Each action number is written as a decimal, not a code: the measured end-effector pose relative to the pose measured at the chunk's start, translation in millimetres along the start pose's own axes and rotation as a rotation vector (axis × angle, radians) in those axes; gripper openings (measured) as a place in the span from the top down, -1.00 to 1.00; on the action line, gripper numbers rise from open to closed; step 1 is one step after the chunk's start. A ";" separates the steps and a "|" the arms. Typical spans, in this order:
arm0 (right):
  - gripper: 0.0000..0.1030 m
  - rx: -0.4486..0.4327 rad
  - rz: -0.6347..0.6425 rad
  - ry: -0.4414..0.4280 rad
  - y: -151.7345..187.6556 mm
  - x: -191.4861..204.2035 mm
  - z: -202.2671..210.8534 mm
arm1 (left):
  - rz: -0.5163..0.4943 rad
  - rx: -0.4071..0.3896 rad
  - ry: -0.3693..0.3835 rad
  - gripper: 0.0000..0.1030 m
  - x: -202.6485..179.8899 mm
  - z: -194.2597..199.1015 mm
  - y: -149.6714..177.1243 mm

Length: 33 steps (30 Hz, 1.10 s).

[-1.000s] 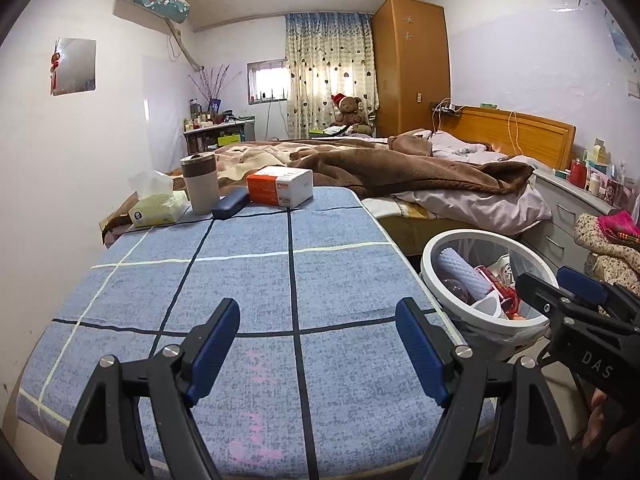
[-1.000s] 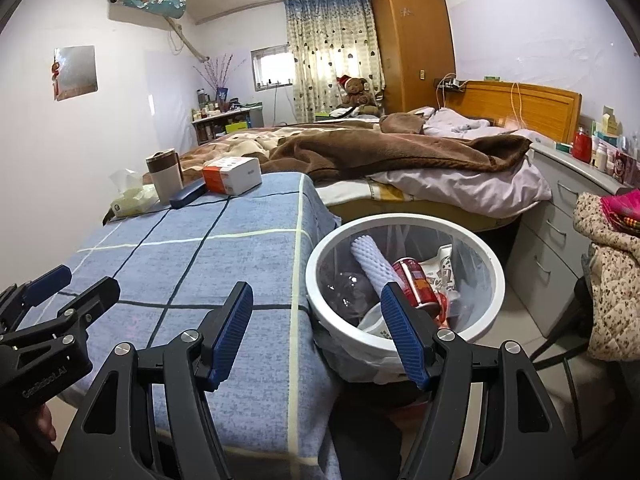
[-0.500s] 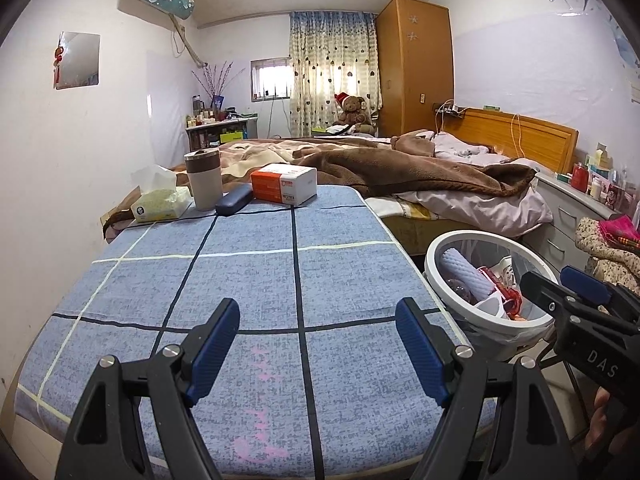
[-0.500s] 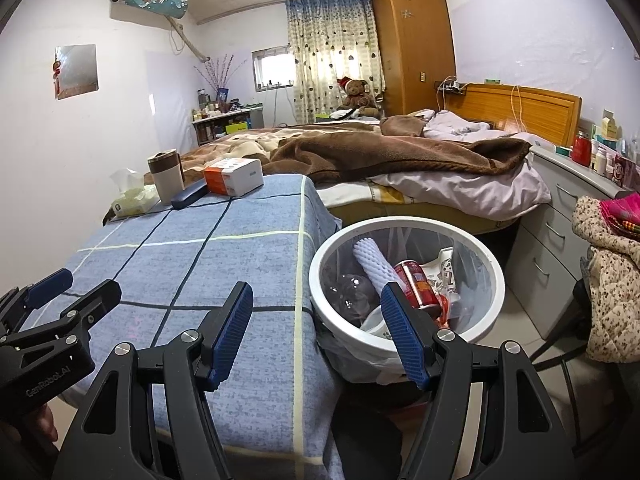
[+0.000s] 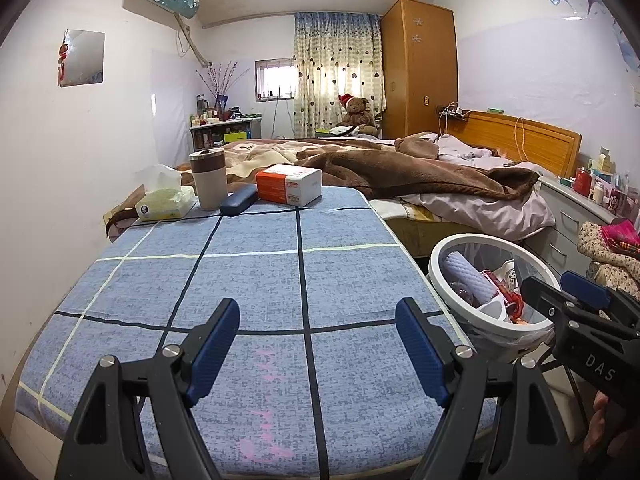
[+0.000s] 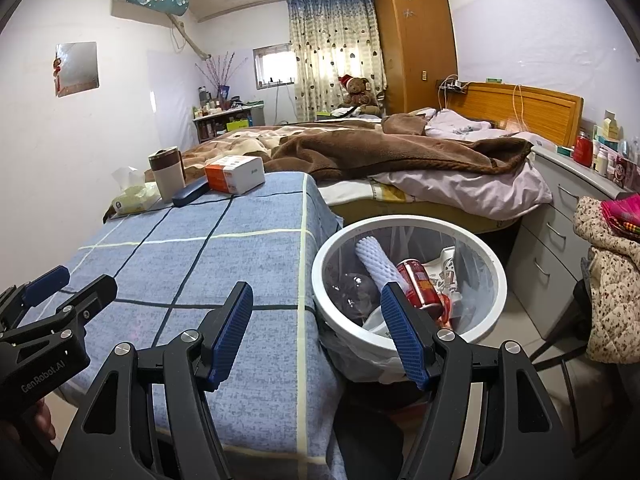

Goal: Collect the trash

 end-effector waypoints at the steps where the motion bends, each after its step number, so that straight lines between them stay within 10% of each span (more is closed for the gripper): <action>1: -0.32 0.000 -0.001 -0.001 0.3 -0.4 -0.4 | 0.001 -0.001 0.000 -0.59 0.3 0.1 0.0; 33: -0.32 0.000 -0.002 0.001 -0.4 2.3 -3.2 | 0.010 -0.002 -0.009 -0.59 7.1 4.2 -0.1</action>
Point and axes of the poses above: each gripper's, at about its wrist camera, not at the fingertips, and z roughly against the way its jaws point, x to its left, y to its underside, the point moved 8 cm from there along -z, roughly the way its jaws point, and after that the axes turned 5 degrees about z, right-handed, at the moved point
